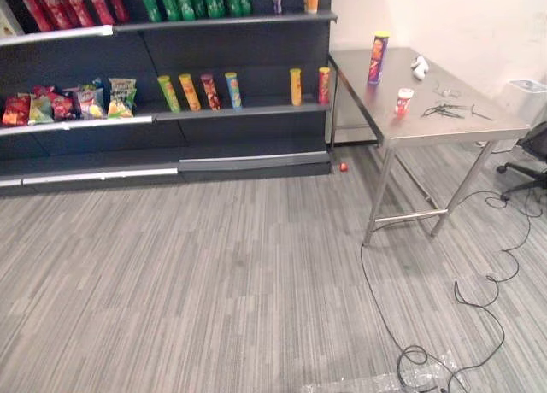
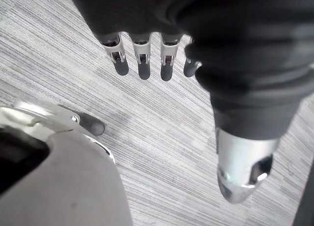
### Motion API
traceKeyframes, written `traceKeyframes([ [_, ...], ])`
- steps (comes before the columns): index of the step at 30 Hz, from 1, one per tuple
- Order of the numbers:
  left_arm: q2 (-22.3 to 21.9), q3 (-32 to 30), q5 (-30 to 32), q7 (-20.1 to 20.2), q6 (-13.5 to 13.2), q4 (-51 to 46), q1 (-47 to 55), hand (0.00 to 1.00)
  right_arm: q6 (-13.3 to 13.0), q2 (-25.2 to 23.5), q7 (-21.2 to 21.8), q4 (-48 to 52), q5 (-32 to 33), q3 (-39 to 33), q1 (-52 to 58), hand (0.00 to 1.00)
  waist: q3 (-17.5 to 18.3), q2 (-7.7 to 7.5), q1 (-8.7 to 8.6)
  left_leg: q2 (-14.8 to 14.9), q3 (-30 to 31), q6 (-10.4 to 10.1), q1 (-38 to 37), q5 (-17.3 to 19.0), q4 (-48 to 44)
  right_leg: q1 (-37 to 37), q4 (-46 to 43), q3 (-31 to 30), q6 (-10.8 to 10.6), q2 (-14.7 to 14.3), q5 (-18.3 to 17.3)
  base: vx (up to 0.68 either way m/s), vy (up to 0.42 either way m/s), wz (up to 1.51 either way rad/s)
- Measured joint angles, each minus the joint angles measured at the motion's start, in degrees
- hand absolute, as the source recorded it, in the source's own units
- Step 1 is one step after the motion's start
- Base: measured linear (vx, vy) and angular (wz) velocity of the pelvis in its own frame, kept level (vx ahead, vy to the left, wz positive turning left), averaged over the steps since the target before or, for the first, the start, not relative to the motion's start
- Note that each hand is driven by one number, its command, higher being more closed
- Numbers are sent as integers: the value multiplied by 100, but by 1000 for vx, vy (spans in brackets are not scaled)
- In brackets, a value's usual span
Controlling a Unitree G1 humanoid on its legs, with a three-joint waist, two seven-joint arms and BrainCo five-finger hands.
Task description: Put the gum and the chips on the shelf.
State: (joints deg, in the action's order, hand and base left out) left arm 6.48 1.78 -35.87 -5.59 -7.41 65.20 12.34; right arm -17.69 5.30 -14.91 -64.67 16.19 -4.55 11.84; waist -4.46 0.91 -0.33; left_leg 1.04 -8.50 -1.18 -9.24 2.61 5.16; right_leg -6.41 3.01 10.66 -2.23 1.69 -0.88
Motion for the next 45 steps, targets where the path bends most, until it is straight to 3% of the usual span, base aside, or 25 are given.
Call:
traceKeyframes([
  [3, 22, -9, 3, -44, -1, 9, -31, 0, 28, -32, -75, -113, 6, -20, -85, 0, -47, -28, -16, -29, -10, -8, -56, 6, 0, -101, 72, 16, -1, 17, 0, 118, 14, 1],
  [8, 49, -20, 11, -91, -27, 27, -78, 0, 156, -53, 427, -112, 183, -120, -140, 0, -166, -77, -12, -42, -15, -57, -154, 39, -1, -204, 79, 43, -34, 38, -22, -8, -3, 0],
  [14, 43, -42, 11, -93, -80, 25, -87, 0, 141, -53, 479, -83, 153, -110, -140, 0, -234, -116, -9, -28, -16, -38, -174, 32, 18, -171, 30, 69, -46, 36, -68, -89, -22, 2],
  [18, 44, -57, 9, -99, 56, 17, -90, 0, 396, 6, 1386, -30, 892, -80, -52, 0, -232, -134, -13, -29, -19, -44, -81, 32, 57, -90, 36, 76, -45, 40, -68, -92, -14, 0],
  [20, 45, -59, 14, -105, 97, 20, -90, 0, 466, 40, 1551, -28, 917, -58, -46, 0, -232, -133, -16, -27, -28, -44, -78, 32, 59, -85, 40, 75, -61, 40, -56, -18, -6, -5],
  [36, 67, -173, 82, -324, 172, 38, -96, 0, 497, 63, 1890, -47, 1091, 138, -81, 0, -212, -160, -87, -29, 19, -42, -104, 33, 27, -236, 175, 213, -48, 27, -11, 23, -7, 3],
  [40, 70, -208, 122, -353, 191, -12, -107, 0, 400, 122, 1920, -44, 1093, 330, -146, 0, -285, -160, -80, -10, 152, -46, -57, 23, 0, -147, -81, 313, -4, 50, -130, -71, -21, 14],
  [42, 105, -275, 117, -432, 248, -38, -162, 0, 373, 92, 1822, -22, 1194, 366, -277, 0, -405, -247, -89, 23, 159, -120, 324, 289, -648, 135, -546, 346, 37, 120, -342, -68, -28, 8],
  [45, 70, -329, 100, -528, 258, -156, -216, 0, 320, 107, 1630, 143, 1179, 407, -385, 0, -608, -184, -77, 186, 152, -250, 919, 767, -1766, 396, -999, 349, 105, 114, -653, -117, -31, 9],
])
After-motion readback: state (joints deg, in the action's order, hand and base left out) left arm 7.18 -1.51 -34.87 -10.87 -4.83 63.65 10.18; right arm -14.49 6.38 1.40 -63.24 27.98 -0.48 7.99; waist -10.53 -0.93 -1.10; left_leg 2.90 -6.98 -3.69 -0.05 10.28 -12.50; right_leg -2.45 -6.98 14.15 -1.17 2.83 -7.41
